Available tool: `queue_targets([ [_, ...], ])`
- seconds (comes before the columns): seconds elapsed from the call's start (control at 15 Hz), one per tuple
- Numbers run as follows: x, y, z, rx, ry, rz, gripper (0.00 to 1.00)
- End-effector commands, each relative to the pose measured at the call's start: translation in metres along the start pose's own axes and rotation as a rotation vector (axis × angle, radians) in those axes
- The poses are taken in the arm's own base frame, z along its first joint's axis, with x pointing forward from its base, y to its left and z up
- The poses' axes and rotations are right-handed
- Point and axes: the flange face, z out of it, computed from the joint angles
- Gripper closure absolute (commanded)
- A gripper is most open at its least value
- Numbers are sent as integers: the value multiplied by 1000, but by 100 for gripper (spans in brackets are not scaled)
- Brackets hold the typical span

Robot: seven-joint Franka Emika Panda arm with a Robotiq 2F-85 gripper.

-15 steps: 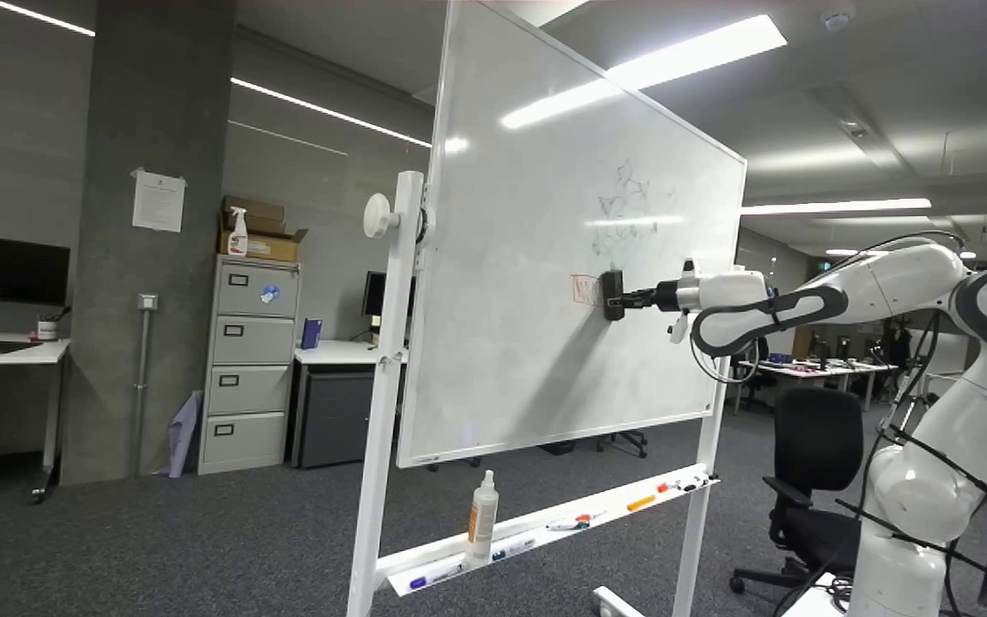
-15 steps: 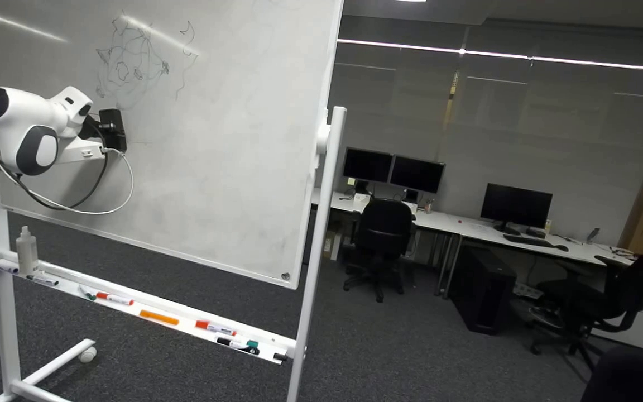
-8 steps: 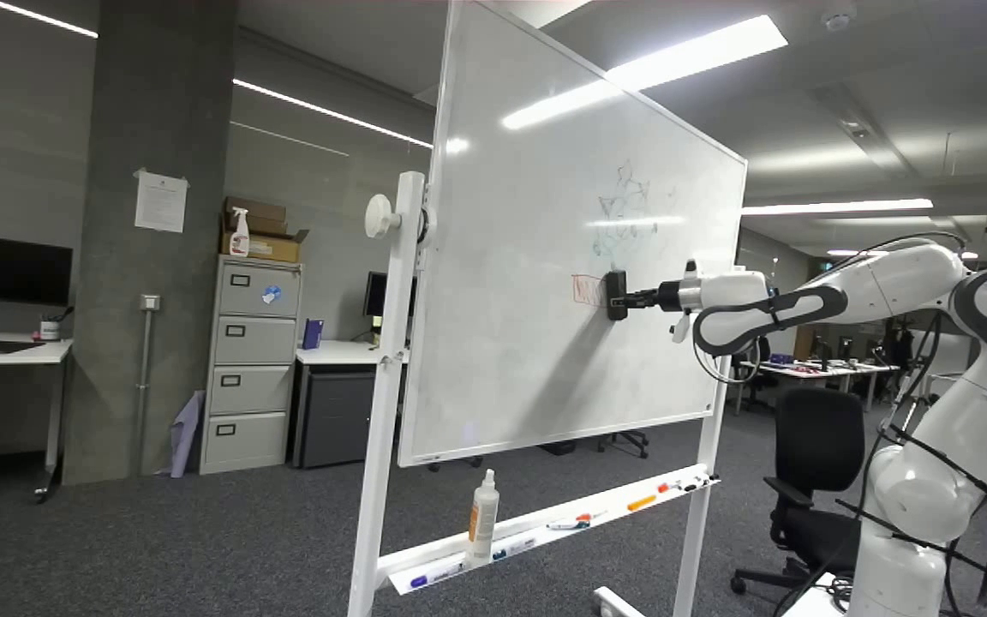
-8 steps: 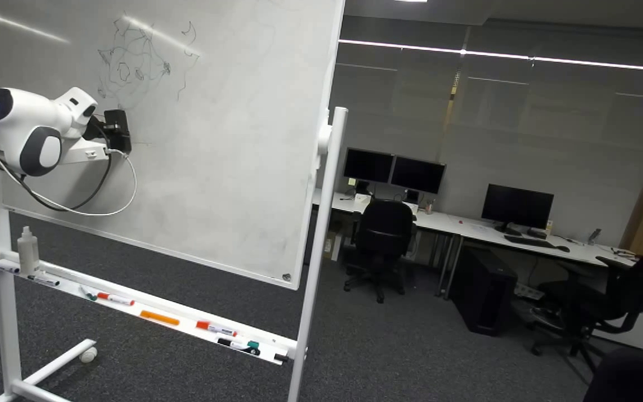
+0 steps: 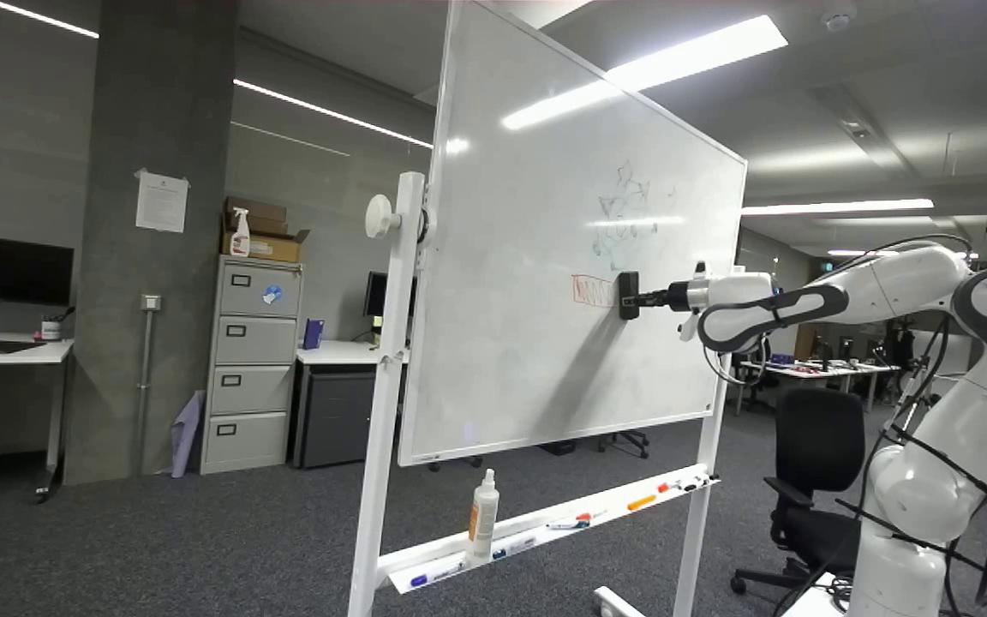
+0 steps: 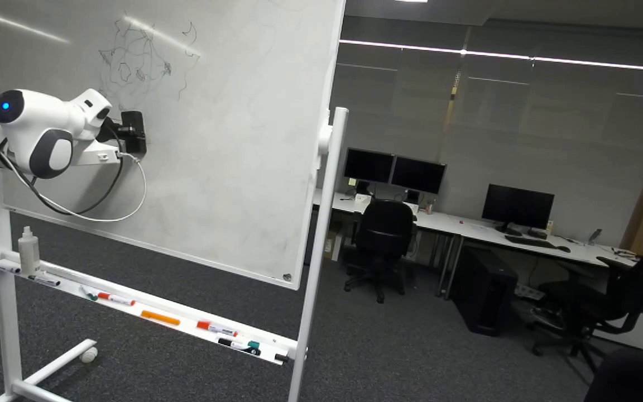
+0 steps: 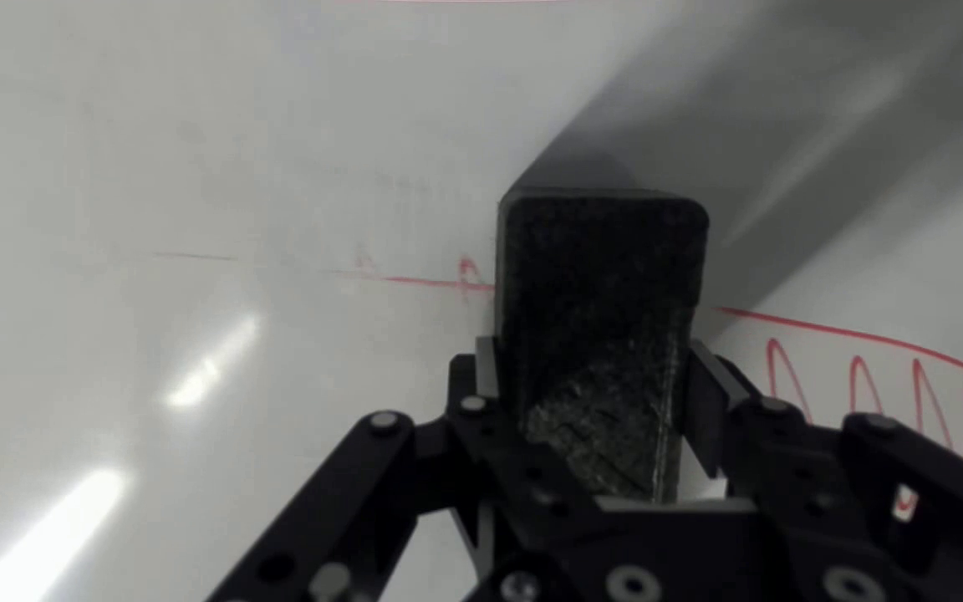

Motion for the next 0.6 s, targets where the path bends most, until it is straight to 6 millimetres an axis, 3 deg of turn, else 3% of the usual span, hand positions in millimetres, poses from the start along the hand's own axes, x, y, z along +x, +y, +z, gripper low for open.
queue_targets([
  [0.0,-10,60,16,-112,-28,50,70],
  [0.53,-27,121,11,-216,-45,131,70],
])
